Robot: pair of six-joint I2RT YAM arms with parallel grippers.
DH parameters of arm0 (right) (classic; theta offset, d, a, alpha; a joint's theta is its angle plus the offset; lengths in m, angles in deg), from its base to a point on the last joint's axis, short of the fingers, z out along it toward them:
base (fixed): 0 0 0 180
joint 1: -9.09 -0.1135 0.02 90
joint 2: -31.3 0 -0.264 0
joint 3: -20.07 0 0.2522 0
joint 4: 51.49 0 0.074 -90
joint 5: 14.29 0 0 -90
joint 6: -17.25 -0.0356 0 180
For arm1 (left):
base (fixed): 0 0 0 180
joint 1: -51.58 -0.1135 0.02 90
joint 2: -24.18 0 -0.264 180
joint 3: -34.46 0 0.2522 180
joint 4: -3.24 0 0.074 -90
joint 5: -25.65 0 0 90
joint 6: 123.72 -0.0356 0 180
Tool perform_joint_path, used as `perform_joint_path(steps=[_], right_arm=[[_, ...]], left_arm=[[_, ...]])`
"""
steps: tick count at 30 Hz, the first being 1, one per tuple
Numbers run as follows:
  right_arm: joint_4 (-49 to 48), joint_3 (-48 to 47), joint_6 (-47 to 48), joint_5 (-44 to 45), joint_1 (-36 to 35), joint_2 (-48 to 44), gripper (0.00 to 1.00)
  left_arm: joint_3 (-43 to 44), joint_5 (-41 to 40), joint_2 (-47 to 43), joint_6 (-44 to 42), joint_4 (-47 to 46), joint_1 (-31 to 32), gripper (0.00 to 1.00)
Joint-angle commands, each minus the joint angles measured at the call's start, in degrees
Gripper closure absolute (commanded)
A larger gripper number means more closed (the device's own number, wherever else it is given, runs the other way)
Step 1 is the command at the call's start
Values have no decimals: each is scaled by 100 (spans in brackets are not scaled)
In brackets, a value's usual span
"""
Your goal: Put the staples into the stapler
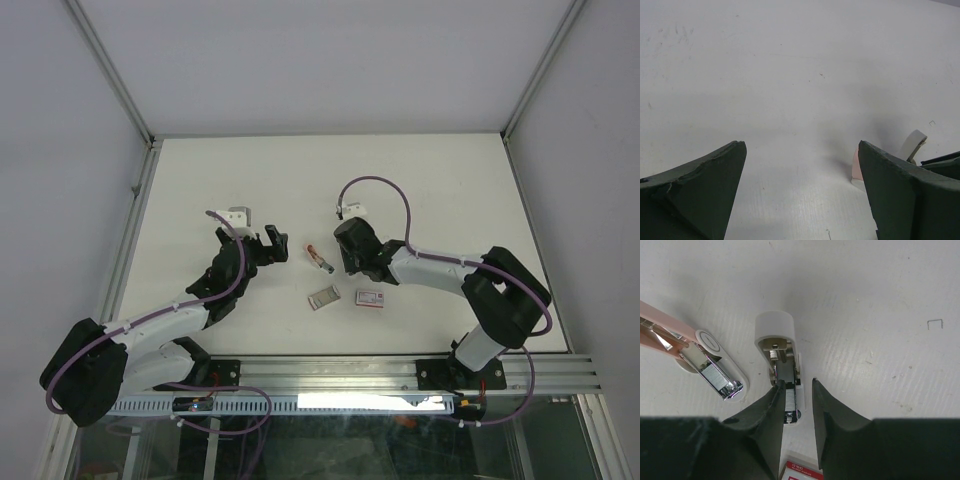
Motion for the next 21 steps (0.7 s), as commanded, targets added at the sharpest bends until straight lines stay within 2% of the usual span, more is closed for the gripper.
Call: perform_joint_path(steps=[1, 6, 11, 16, 21], right_arm=[[-64, -105, -126, 32, 26, -116, 70], [-53, -88, -90, -112, 22, -319, 70], [57, -114, -4, -272, 18, -906, 69], [-11, 131, -116, -701, 16, -1635, 59], [-463, 514, -551, -1249, 11, -2000, 57]], left_arm=[[3, -94, -134, -69, -315, 26, 1], [-3, -123, -143, -69, -329, 26, 1], [-10, 35, -236, 56, -316, 28, 1], [71, 1098, -196, 619, -546, 26, 1], [530, 2097, 432, 873, -449, 28, 1]])
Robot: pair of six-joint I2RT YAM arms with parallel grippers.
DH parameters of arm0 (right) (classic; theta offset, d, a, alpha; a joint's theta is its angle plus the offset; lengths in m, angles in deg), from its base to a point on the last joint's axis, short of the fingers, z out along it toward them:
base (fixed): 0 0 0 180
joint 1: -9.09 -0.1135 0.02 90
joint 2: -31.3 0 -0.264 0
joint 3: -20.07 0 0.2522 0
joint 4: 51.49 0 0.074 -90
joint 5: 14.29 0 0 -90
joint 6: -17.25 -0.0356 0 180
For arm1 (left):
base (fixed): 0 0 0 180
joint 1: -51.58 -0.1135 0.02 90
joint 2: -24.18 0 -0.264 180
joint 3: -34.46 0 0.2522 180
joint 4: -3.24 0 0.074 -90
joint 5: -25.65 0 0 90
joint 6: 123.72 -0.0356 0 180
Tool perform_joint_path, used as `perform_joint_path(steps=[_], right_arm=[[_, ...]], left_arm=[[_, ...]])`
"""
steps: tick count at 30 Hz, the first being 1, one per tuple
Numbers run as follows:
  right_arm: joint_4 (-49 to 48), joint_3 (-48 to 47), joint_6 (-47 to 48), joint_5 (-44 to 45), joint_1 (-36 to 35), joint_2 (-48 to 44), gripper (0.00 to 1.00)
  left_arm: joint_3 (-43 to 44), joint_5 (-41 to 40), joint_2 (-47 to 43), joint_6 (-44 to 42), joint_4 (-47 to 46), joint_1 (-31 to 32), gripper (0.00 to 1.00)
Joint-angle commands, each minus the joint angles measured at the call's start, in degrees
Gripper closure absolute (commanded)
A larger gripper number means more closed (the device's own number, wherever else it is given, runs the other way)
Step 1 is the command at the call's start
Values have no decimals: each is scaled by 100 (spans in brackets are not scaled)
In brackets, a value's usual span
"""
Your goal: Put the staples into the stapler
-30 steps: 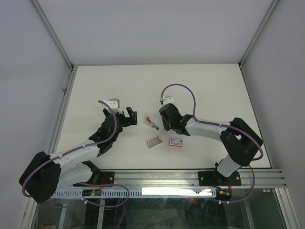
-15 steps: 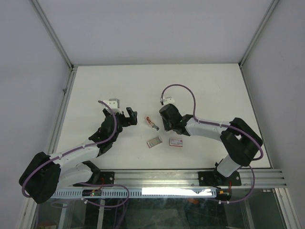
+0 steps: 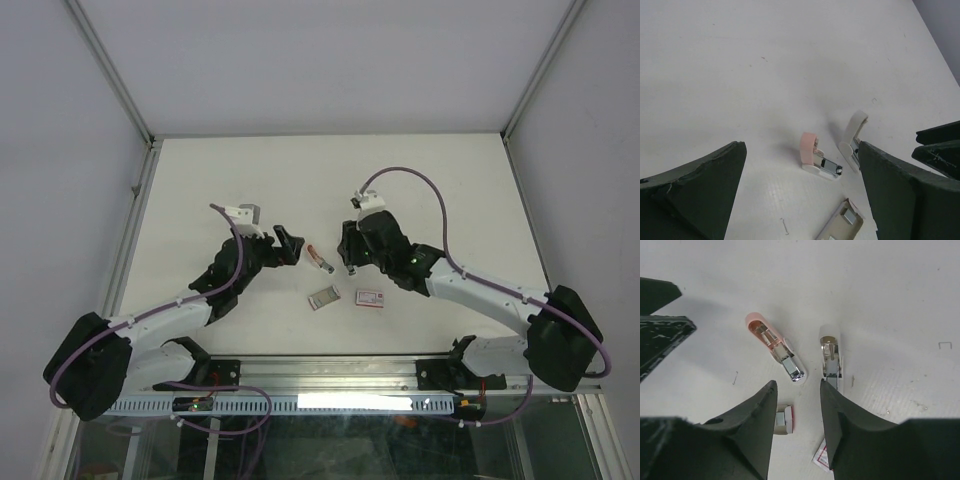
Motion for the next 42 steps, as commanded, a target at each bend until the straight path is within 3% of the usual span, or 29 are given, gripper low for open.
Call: perform_joint_path(steps=[1, 8, 18, 32, 42], right_arm=[[-590, 406, -461, -513, 13, -296, 57], [-949, 867, -682, -507, 15, -437, 57], [-1520, 1211, -924, -647, 22, -300, 58], [-2125, 1176, -1132, -622, 22, 477, 63], [-2126, 1340, -1220, -345, 22, 266, 64]], left_arm=[[614, 1163, 615, 367, -258, 22, 1], [1312, 1658, 1779, 343, -86, 27, 1], [1624, 2028, 2591, 354, -171, 27, 1], [1537, 2595, 2759, 78, -521, 99, 1], [1526, 2251, 2560, -71, -393, 429, 1]])
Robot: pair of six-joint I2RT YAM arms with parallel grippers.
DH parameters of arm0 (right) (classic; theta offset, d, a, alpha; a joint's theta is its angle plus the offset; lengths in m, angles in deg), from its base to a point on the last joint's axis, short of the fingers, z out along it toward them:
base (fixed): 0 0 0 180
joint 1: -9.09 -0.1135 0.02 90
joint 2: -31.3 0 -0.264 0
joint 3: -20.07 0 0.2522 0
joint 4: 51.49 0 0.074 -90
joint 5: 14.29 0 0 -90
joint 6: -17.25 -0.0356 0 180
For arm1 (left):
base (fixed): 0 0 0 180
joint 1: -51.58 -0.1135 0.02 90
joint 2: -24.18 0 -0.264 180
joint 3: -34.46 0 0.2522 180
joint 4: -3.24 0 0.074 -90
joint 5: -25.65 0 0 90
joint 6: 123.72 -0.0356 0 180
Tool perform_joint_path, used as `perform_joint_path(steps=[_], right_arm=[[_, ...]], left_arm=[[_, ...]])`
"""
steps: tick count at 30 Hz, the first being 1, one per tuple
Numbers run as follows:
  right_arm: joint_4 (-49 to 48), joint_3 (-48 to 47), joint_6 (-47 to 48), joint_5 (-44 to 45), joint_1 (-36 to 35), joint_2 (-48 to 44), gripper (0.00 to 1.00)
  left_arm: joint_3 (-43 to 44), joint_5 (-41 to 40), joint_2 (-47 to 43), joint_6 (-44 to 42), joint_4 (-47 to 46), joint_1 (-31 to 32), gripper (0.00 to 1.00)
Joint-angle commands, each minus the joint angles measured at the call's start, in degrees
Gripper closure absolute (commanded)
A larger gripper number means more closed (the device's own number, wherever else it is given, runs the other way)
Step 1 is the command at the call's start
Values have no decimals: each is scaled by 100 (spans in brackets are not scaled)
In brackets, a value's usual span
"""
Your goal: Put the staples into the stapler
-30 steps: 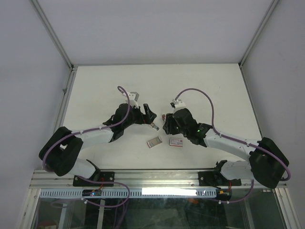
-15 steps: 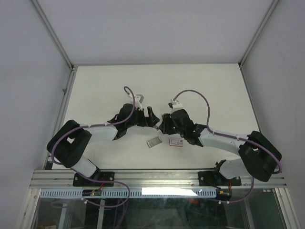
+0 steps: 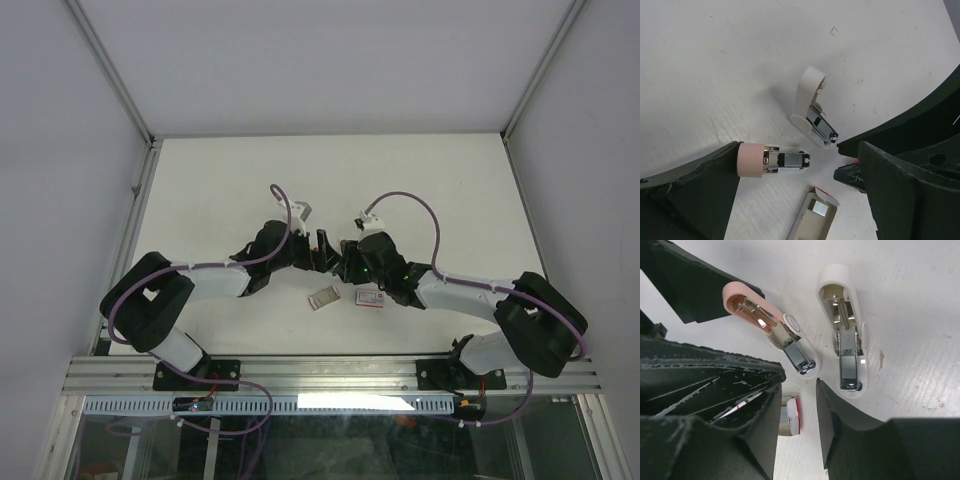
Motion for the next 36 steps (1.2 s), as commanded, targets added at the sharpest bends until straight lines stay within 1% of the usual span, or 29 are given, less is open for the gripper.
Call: perform_joint_path(steps=[1, 9, 12, 28, 36], right_arm=[[-337, 24, -117, 315, 22, -253, 64], [-228, 127, -115, 533, 22, -509, 64], [-216, 138, -121, 539, 22, -535, 64], [-157, 265, -153, 715, 28, -727, 64], [-82, 290, -120, 821, 22, -840, 64]], left_arm=[[130, -172, -213, -187, -179, 236, 1], [196, -1133, -532, -442, 216, 701, 1], [243, -1296, -585, -454, 370, 787, 1], [361, -1473, -507, -279, 433, 1207, 1], [353, -1303, -473, -160, 419, 1294, 1]])
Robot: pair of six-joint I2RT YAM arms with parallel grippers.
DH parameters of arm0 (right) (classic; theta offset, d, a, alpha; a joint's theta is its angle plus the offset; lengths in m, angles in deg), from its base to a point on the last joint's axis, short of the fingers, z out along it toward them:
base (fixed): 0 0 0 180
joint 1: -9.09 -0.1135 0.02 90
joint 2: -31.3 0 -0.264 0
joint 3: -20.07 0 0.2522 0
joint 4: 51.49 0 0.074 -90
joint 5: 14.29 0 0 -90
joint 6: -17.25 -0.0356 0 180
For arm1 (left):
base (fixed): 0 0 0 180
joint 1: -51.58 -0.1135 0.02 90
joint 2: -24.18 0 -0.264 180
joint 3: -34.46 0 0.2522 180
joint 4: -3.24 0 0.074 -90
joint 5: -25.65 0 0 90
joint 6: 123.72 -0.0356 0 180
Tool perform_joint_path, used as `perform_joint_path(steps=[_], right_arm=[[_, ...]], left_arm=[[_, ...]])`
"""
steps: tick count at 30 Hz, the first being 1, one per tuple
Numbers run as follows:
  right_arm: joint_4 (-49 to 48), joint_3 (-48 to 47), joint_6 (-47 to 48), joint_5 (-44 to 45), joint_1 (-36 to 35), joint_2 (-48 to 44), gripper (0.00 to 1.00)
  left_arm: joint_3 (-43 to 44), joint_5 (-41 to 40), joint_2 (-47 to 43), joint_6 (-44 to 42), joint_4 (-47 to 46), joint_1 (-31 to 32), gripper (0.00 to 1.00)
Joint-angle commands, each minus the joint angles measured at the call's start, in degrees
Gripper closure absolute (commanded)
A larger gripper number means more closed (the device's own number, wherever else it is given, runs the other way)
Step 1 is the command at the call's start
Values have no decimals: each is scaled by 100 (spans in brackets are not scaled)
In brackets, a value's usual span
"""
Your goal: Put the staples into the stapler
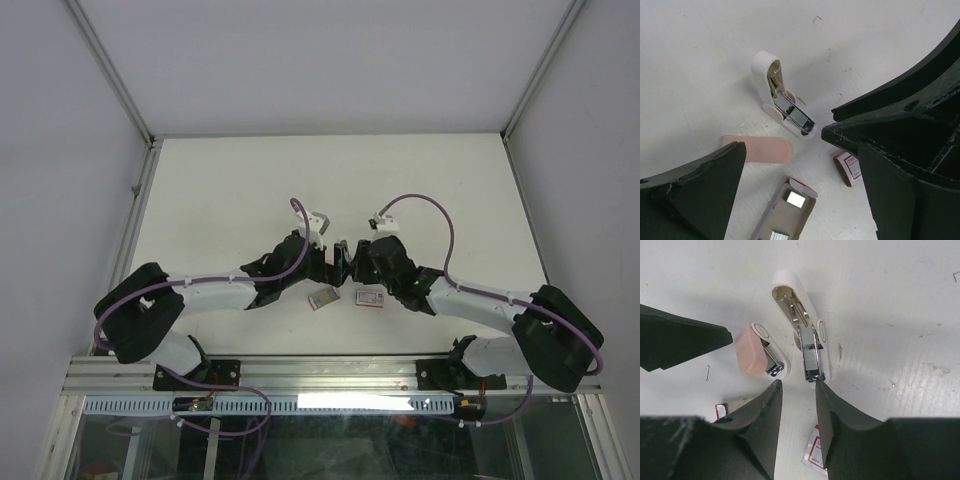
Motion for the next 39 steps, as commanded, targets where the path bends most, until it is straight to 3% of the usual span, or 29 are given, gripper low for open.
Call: perform_joint_path(steps=[1, 9, 17, 21, 32, 39], right_arm=[[-356, -68, -54, 172, -16, -267, 64], [-350, -245, 951, -367, -13, -314, 58], [-196, -873, 2429, -1556, -60, 93, 46], [-66, -1245, 2860, -1604, -171, 611, 43], [111, -1819, 3209, -1253, -351, 1839, 43], [10, -1846, 3260, -1157, -376, 2238, 51]], left_arm=[[174, 270, -94, 118, -244, 88, 1], [43, -448, -932, 312, 121, -92, 1], [-543, 779, -1797, 1067, 265, -1655, 1], [-922, 1162, -2088, 1447, 168, -2062, 1], [-1600, 1373, -2760, 2020, 77, -2202, 1], [-1796, 1511, -2916, 2207, -39, -2213, 1]])
